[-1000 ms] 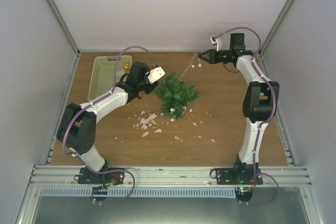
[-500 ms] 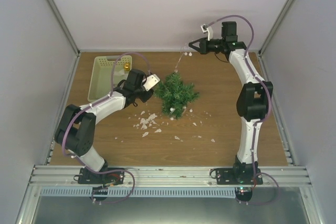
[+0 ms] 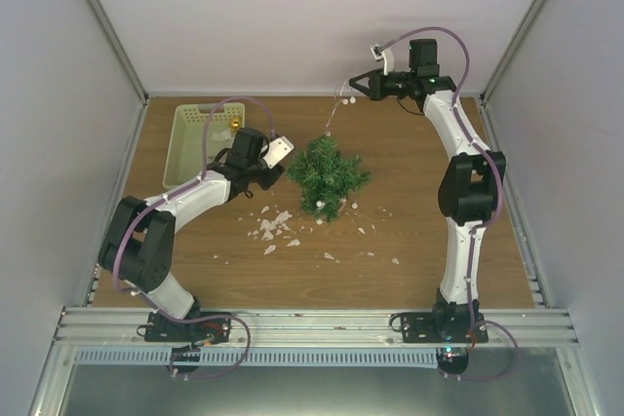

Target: Decorate the small christmas tree

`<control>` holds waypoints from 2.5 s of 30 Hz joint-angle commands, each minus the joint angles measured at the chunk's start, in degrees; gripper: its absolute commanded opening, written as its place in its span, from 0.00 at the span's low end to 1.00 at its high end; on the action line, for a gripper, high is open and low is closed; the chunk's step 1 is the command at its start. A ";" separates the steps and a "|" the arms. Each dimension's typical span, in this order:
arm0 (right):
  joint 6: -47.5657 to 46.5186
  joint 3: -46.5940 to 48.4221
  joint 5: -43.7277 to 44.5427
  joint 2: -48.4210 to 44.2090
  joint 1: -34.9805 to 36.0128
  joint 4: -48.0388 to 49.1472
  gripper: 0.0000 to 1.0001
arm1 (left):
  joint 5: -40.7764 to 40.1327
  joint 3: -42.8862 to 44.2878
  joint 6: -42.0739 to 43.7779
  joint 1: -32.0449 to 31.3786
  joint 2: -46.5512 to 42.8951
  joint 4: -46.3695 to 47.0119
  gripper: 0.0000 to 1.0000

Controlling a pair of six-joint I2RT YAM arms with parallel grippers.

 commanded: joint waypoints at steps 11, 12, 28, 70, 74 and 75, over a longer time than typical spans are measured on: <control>-3.40 0.42 4.38 -7.57 -0.38 -2.21 0.01 | 0.98 -1.15 -0.87 1.29 -3.78 2.71 0.46; -3.53 0.39 4.73 -7.89 -0.32 -2.28 0.01 | 0.99 -1.09 -0.92 1.29 -3.80 2.61 0.46; -5.39 -0.80 10.27 -14.03 -1.28 -4.26 0.01 | 1.04 -0.96 -1.22 1.40 -4.03 2.60 0.46; -6.66 -20.36 18.67 -37.36 -0.84 -8.39 0.01 | 0.73 1.33 -1.05 1.40 -6.64 0.33 0.46; -6.57 -23.85 20.48 -40.28 -0.83 -8.23 0.01 | 0.86 1.48 -1.13 1.40 -6.71 0.17 0.46; -6.57 -24.42 20.95 -40.91 -0.83 -8.39 0.01 | 0.97 1.55 -1.20 1.36 -6.70 0.17 0.46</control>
